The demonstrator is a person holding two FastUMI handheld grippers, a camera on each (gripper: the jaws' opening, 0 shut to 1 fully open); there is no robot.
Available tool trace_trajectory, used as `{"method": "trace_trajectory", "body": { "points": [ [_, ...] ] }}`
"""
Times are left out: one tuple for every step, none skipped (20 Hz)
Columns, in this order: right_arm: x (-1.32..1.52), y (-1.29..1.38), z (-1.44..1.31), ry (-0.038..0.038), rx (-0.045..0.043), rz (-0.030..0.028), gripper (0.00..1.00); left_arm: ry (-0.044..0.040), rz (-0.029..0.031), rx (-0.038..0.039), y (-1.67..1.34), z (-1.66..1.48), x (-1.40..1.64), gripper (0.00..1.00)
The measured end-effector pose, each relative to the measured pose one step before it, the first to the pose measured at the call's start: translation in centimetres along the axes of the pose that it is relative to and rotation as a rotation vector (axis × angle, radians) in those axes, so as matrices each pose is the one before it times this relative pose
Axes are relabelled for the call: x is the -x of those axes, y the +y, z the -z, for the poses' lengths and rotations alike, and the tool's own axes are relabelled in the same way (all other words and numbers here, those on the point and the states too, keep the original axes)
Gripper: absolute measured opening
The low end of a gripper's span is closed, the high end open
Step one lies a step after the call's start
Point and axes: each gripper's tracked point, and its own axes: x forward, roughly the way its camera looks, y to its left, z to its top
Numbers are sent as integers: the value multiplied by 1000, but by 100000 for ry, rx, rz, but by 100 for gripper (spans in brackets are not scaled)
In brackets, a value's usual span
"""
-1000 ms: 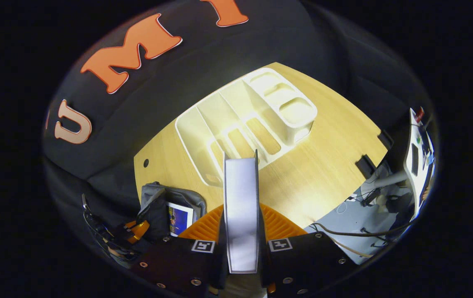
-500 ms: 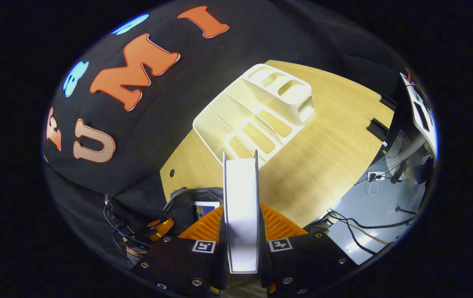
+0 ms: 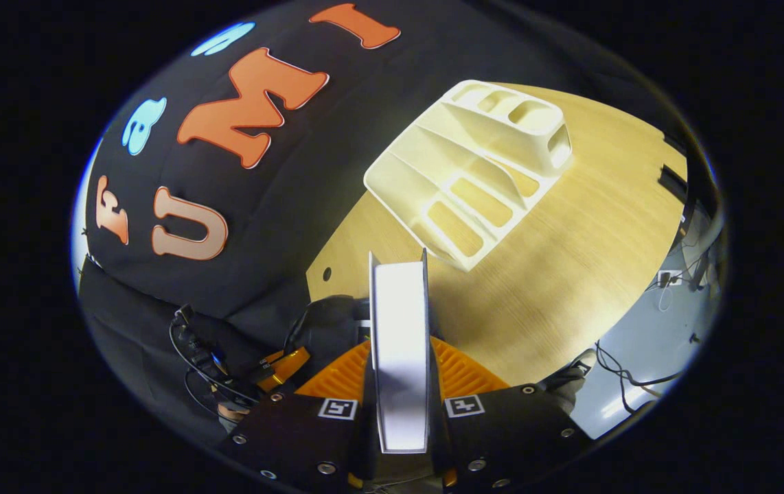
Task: Open the schoolbag, grab two books from the bookshelf and put them into the schoolbag.
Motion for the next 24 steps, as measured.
{"method": "trace_trajectory", "body": {
  "points": [
    [-163,514,395,133,-1307,-3314,32,-314,-46,525,89,-99,22,5],
    [-484,318,386,115,-950,-2622,32,-272,116,540,37,-148,82,5],
    [-671,46,588,840,-622,-1099,32,-305,-88,278,231,-148,170,5],
    [-798,-131,361,518,-504,-296,32,-202,-220,-128,152,-109,101,5],
    [-749,-163,487,823,-814,-511,31,-517,-58,-546,22,-187,106,5],
    [-749,18,368,491,-908,-1508,32,-332,-262,-588,9,-194,68,5],
    [-672,129,376,582,-1461,-1917,32,-266,-197,-31,-14,-209,87,5],
    [-777,138,406,811,-1042,-1966,31,-173,134,-314,-92,-108,61,5],
    [-642,72,429,677,-977,-1671,31,-170,124,-38,21,-135,58,5],
    [-689,58,392,349,-195,-1405,31,-474,149,-191,-64,-182,167,5],
    [-578,-24,371,268,-145,-1173,32,-271,17,25,81,-258,-34,5],
    [-730,98,427,629,319,-1231,31,-186,-39,42,-136,-180,13,5],
    [-491,-82,338,166,-352,-1260,31,-405,189,-325,-227,-17,-81,5],
    [-711,32,369,596,-235,-1287,31,-221,32,-71,-138,-2,44,5],
    [-944,102,115,122,-699,-996,31,-254,401,-381,-268,69,-32,7],
    [-883,59,324,568,-330,-1267,31,-53,187,134,-181,-35,56,5],
    [-678,133,243,138,-837,-1526,31,-150,486,-380,-214,293,-83,5],
    [-792,71,481,669,-261,-1602,31,10,274,205,-101,-51,-13,5],
    [-711,-110,470,223,-624,-1504,31,44,584,-295,-314,83,-171,5],
    [-746,-122,388,596,-1713,-992,31,-147,46,318,-92,-56,-19,5],
    [-678,-236,416,302,-1189,-1067,31,-324,78,-114,-182,-196,-50,5],
    [-610,-247,181,-11,-1665,-1207,31,-829,-201,-315,-220,-53,127,4],
    [-470,-261,187,462,-935,-932,31,-192,857,-841,-412,-134,113,4],
    [-353,-274,-86,-541,-1891,-605,31,-382,337,-365,-430,-89,67,7]
  ]
}}
